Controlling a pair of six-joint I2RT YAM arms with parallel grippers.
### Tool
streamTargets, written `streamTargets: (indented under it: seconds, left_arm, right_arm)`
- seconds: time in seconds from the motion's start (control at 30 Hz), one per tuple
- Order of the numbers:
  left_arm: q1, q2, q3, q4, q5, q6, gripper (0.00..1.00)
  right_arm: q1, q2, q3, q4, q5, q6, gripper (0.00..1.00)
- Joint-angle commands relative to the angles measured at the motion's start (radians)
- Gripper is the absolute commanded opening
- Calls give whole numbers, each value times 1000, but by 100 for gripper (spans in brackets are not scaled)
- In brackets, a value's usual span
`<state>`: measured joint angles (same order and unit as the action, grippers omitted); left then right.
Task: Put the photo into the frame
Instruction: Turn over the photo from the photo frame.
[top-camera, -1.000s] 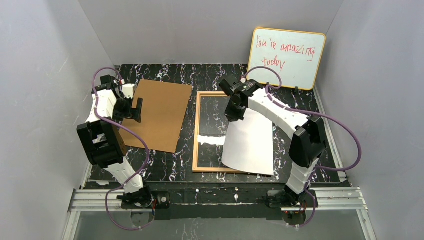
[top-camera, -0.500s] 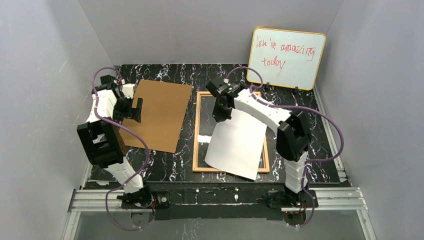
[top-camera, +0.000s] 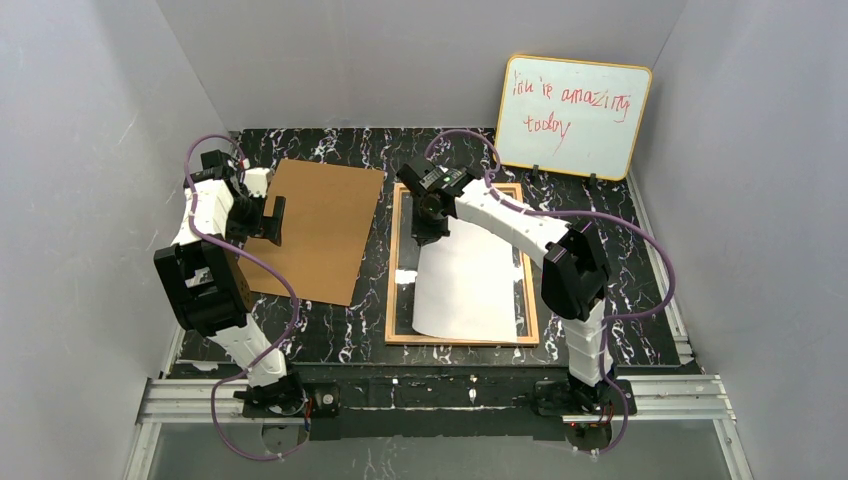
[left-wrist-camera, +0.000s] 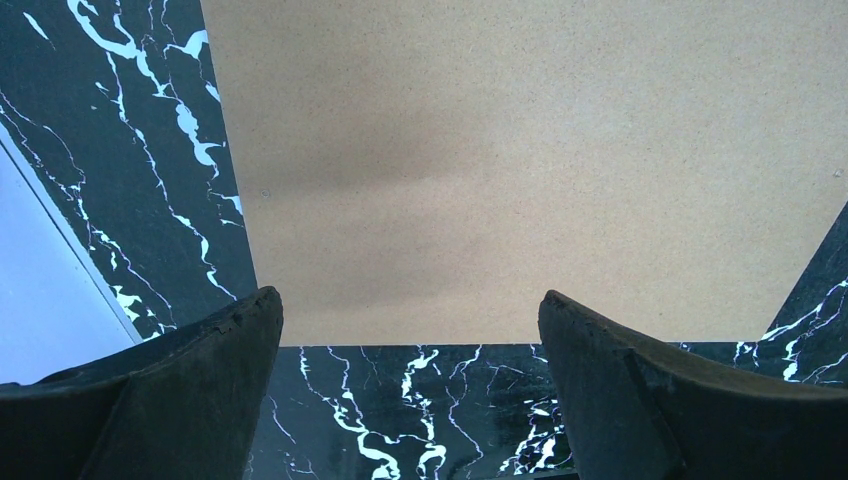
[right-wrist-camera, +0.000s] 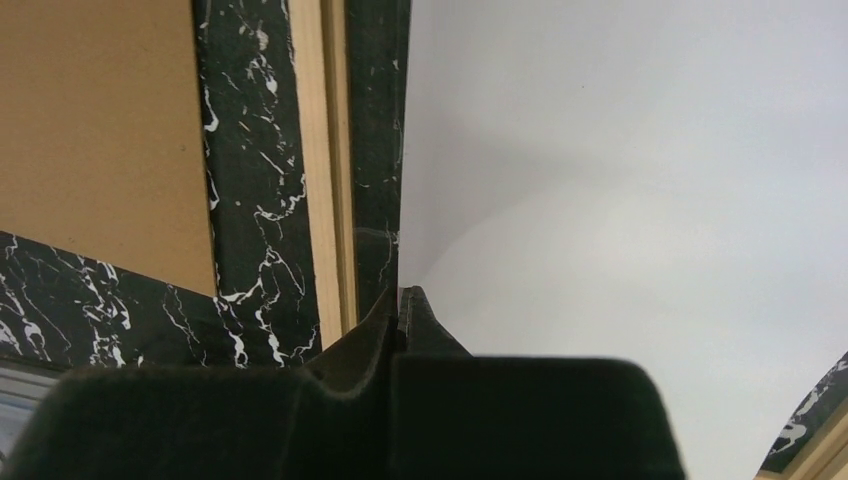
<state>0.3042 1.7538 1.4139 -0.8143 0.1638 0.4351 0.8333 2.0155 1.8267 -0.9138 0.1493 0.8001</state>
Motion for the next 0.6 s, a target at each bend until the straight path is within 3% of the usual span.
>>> streamTargets:
  seconds: [0.0, 0.57]
  left_arm:
    - [-4, -42, -12, -13, -8, 8, 98]
    - [-4, -38, -12, -11, -8, 13, 98]
  right_arm:
    - [6, 25, 72, 18, 5, -62, 1]
    - [4, 53, 85, -94, 167, -19, 1]
